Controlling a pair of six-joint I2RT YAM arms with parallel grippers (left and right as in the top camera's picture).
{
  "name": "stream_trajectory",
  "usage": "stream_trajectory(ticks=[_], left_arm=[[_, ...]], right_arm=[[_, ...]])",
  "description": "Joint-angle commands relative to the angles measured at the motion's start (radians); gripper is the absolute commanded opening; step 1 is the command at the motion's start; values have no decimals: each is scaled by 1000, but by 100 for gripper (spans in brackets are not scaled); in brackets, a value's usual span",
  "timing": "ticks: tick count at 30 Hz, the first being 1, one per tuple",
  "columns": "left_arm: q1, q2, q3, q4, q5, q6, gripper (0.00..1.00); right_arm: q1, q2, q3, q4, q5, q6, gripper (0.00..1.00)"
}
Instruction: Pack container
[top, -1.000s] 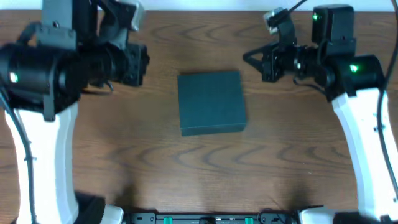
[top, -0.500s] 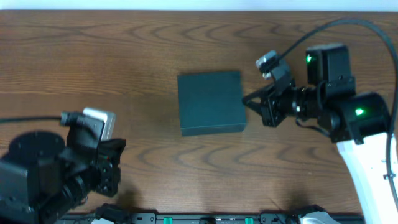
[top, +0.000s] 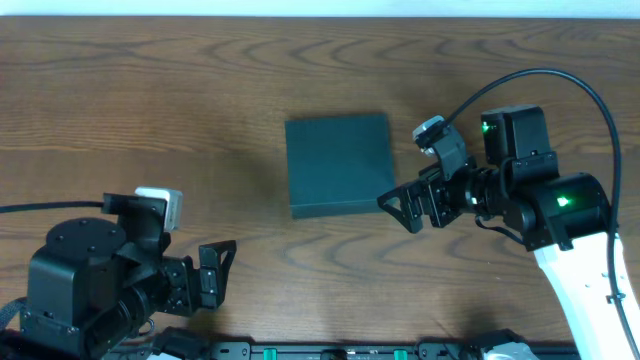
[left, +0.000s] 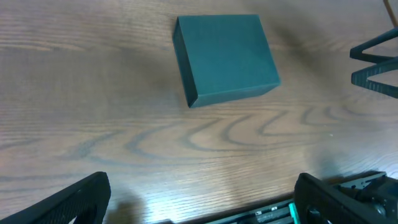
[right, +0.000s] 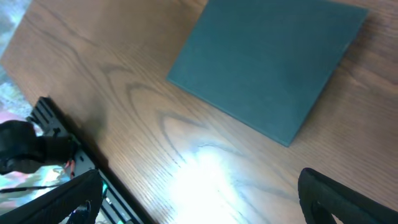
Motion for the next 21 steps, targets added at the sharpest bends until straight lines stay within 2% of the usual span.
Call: stream_trajectory(ticks=[1,11,14,17,21], left_arm=[[-3,-4,-4,0,-1,-18,95],[-3,-4,-4,-3,-2,-16,95],[-3,-4,-4,-51,-4,-14,95],[22,-7,-4,-50,-80,-10,95],[132,-15,-5,-17,-179,-10,95]], right_arm=[[9,-9,-5,2,25,-3,99],[9,-9,-5,2,25,-3,99],[9,-9,-5,2,25,-3,99],[9,-9,-5,2,25,-3,99],[9,-9,-5,2,25,-3,99]])
